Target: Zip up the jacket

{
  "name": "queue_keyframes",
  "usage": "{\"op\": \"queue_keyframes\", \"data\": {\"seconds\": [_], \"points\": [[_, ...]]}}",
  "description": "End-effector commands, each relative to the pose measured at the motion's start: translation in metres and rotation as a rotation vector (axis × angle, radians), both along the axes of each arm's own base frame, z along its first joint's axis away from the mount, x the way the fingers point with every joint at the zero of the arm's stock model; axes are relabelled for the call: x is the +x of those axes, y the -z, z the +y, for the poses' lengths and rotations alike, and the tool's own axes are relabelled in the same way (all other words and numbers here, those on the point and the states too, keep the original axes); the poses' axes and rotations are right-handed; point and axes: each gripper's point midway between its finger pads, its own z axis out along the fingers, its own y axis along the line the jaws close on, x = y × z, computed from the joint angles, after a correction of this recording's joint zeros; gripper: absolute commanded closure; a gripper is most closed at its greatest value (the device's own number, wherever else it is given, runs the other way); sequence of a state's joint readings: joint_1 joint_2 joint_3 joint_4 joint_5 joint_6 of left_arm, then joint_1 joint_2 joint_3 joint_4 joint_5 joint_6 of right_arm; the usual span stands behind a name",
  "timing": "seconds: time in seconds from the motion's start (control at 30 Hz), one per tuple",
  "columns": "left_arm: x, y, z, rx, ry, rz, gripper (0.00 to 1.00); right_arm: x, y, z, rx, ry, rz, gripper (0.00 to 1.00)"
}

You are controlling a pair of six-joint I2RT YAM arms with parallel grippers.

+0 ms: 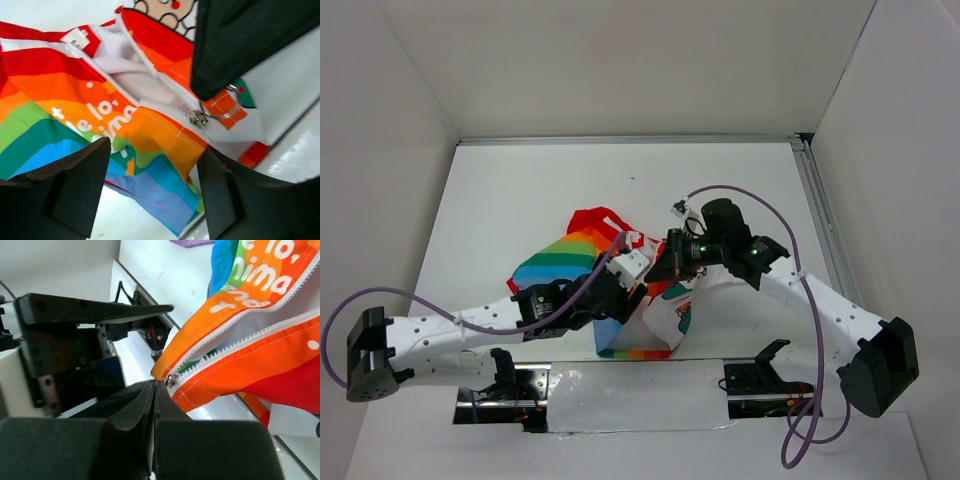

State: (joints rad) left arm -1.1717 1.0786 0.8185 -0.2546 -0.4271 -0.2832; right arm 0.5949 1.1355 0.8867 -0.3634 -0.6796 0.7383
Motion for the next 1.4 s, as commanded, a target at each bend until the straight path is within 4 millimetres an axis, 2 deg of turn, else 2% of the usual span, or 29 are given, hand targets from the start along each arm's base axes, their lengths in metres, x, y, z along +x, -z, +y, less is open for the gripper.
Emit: {"op": "queue_keyframes", "data": {"seconds": [0.0, 0.1, 0.13, 0.17, 0.2, 0.33, 0.47, 0.57, 0.8, 0.83, 0.97, 1.0, 1.07, 1.1, 1.2, 1.27, 1.37], "points": [[0.021, -0.008, -0.002, 0.036, -0.075, -0.093, 0.21, -0.001, -0.023, 0.005, 0.06, -0.039, -0.016, 1.0], [0.023, -0.002, -0.01, 0.059, -0.066, -0.096, 0.28, 0.001, -0.021, 0.004, 0.058, -0.031, -0.013, 1.0], [0.024, 0.001, -0.011, 0.072, -0.058, -0.098, 0.33, 0.002, -0.02, 0.004, 0.055, -0.027, -0.009, 1.0], [0.025, -0.001, -0.014, 0.063, -0.061, -0.105, 0.44, 0.004, -0.019, 0.003, 0.053, -0.018, -0.009, 1.0], [0.022, 0.0, -0.017, 0.063, -0.046, -0.106, 0.47, 0.006, -0.017, 0.003, 0.048, -0.013, -0.006, 1.0], [0.016, -0.008, -0.025, 0.028, -0.013, -0.127, 0.48, 0.012, -0.013, 0.001, 0.035, 0.01, 0.003, 1.0], [0.013, -0.01, -0.02, 0.02, -0.05, -0.121, 0.37, 0.021, -0.008, -0.003, 0.025, 0.042, 0.011, 1.0], [0.018, -0.01, -0.013, 0.023, -0.098, -0.139, 0.35, 0.019, -0.008, -0.001, 0.036, 0.023, 0.018, 1.0], [0.021, -0.018, -0.02, -0.003, -0.072, -0.185, 0.4, 0.019, -0.007, 0.0, 0.043, 0.015, 0.027, 1.0], [0.021, -0.024, -0.025, -0.033, -0.053, -0.203, 0.42, 0.018, -0.008, 0.001, 0.05, 0.009, 0.026, 1.0], [0.015, -0.026, -0.034, -0.049, 0.016, -0.216, 0.53, 0.02, -0.005, 0.002, 0.045, 0.016, 0.033, 1.0], [0.014, -0.025, -0.034, -0.05, 0.021, -0.216, 0.64, 0.02, -0.006, 0.002, 0.047, 0.017, 0.035, 1.0], [0.012, -0.027, -0.038, -0.06, 0.046, -0.225, 0.8, 0.022, -0.007, 0.004, 0.055, 0.018, 0.035, 1.0], [0.012, -0.03, -0.04, -0.07, 0.049, -0.228, 1.0, 0.024, -0.007, 0.005, 0.058, 0.02, 0.032, 1.0], [0.009, -0.033, -0.043, -0.071, 0.078, -0.255, 1.0, 0.033, -0.007, 0.003, 0.035, 0.061, 0.012, 1.0], [0.003, -0.037, -0.046, -0.08, 0.113, -0.298, 1.0, 0.05, -0.008, -0.004, 0.013, 0.129, -0.025, 1.0], [-0.001, -0.036, -0.041, -0.078, 0.097, -0.303, 1.0, 0.066, -0.002, -0.014, -0.024, 0.188, -0.055, 1.0]]}}
